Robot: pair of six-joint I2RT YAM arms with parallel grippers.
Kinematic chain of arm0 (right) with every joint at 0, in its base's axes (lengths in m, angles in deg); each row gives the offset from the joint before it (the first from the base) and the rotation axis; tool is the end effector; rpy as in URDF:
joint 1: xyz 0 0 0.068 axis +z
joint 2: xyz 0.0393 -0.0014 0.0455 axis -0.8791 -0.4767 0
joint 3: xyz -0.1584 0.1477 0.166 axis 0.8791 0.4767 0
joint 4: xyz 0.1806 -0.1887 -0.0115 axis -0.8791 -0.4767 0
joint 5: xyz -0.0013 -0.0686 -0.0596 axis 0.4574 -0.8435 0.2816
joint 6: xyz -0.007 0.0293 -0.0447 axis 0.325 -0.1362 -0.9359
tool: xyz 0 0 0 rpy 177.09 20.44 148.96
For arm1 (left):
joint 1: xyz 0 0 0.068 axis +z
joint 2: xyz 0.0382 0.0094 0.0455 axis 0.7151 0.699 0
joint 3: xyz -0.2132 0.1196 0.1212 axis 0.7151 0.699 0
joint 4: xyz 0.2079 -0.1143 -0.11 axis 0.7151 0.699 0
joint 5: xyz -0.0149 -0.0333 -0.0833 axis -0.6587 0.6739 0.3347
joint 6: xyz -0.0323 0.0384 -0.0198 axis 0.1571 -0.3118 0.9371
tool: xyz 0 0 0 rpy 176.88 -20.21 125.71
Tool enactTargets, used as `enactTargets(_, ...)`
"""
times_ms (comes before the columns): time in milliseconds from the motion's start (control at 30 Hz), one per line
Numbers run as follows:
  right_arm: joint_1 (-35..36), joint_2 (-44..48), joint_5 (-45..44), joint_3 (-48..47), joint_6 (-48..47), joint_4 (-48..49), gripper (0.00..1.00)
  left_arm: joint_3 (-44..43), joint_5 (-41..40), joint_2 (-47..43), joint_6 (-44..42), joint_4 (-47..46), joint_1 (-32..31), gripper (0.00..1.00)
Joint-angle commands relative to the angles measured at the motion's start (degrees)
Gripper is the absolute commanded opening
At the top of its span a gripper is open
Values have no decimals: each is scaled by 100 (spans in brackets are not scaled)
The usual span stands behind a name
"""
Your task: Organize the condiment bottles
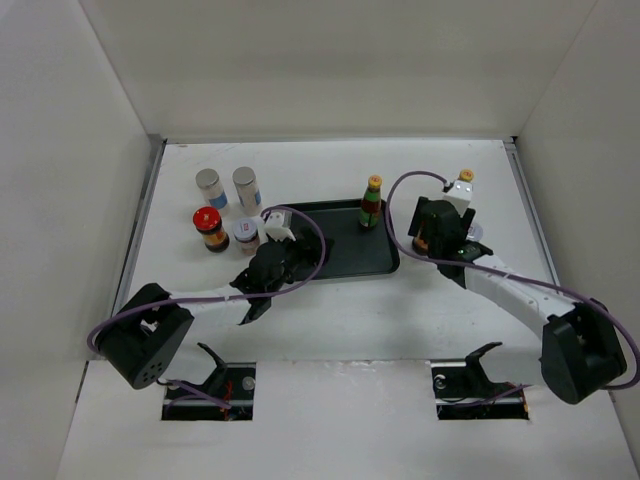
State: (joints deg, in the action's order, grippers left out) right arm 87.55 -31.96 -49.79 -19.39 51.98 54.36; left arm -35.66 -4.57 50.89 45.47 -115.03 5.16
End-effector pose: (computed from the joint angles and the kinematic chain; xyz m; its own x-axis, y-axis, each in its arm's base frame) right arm 0.2466 0.0965 0.2429 -0.3946 0.1516 -0.9062 0.2849 0.9579 0.0361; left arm 0.2047 -0.1663 0.1877 -0.4056 -0.4372 -0.8027 0.3195 0.7550 -0.5727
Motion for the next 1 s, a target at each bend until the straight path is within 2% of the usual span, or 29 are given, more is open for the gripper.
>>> enactTargets(0, -58, -168, 162, -311, 118, 221, 83, 26, 62, -166, 39, -361, 28, 71)
enactTargets(67, -84, -247, 171, -355, 162, 300, 79, 9, 35, -123, 56, -361, 54, 71)
enactTargets(200, -102, -475, 92, -390, 136, 520, 78, 35, 114, -148, 74, -352, 46, 71)
enactTargets(333, -102, -398, -49, -311, 163, 573, 62, 17, 79, -97, 73, -370, 46, 71)
enactTargets(467, 12, 164, -400, -180, -91, 740, 57, 35, 114, -157, 100, -379, 28, 71)
enactTargets(600, 547, 780, -507, -407, -391, 460, 53, 17, 61, -79, 109, -431, 72, 71)
enactTargets(700, 1030, 834, -261, -662, -435, 292, 51, 78, 79, -174, 144, -458, 98, 71)
enactTargets(833, 1699, 396, 231, -873, -374, 528, 51, 149, -167, -324, 126, -493, 195, 71)
enactTargets(967, 2086, -421, 539, -1136, -566, 1493, 50, 368, -193, -605, 319, -449, 520, 71)
